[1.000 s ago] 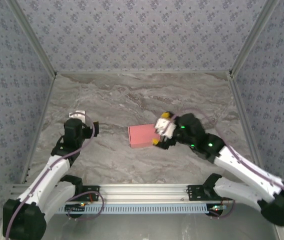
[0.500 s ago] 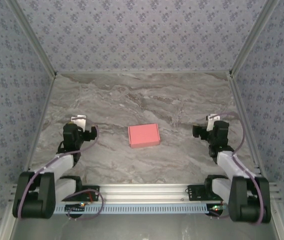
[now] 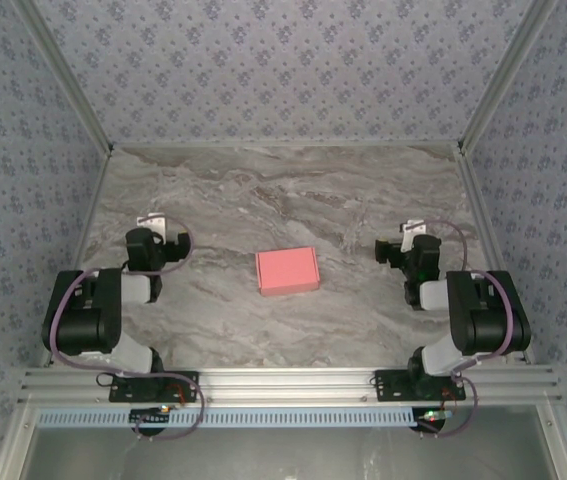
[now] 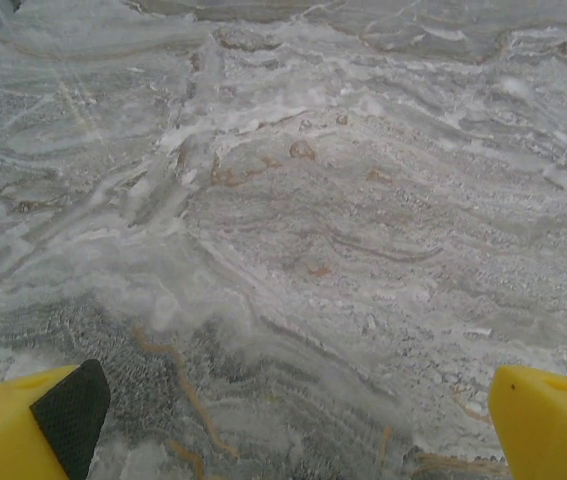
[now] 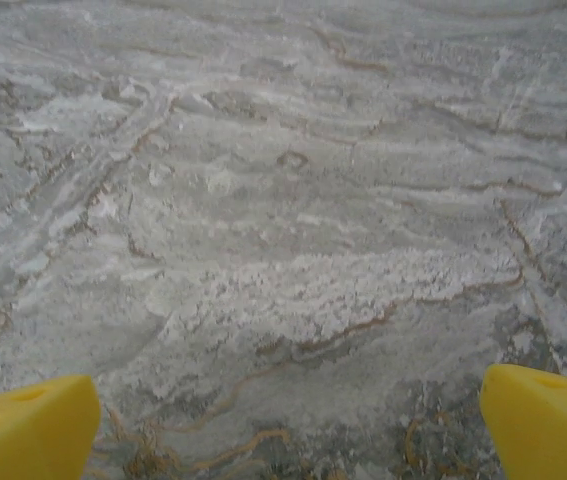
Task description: Fold the paper box
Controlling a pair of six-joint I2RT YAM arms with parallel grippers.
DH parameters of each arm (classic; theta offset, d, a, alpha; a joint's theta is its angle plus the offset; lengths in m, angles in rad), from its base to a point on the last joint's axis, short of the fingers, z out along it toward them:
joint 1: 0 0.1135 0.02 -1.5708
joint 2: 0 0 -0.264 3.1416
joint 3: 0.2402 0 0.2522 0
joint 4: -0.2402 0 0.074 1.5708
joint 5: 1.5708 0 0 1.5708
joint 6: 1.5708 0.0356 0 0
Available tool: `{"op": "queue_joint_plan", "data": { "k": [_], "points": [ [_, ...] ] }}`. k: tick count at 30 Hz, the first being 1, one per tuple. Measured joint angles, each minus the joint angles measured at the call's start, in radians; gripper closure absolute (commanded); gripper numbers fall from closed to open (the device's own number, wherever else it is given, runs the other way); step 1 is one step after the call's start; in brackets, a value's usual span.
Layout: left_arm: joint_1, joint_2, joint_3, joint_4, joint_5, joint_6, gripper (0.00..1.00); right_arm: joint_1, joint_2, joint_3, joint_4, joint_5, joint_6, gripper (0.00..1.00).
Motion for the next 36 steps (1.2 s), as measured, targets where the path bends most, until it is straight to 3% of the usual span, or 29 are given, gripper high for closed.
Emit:
{"op": "queue_joint_plan", "data": {
  "k": [36],
  "points": [
    [-0.001,0.0,0.002,0.002,-0.016,-0.014,0.01,-0.037,0.0,0.062,-0.028,-0.011,0.009,0.0]
  ]
}}
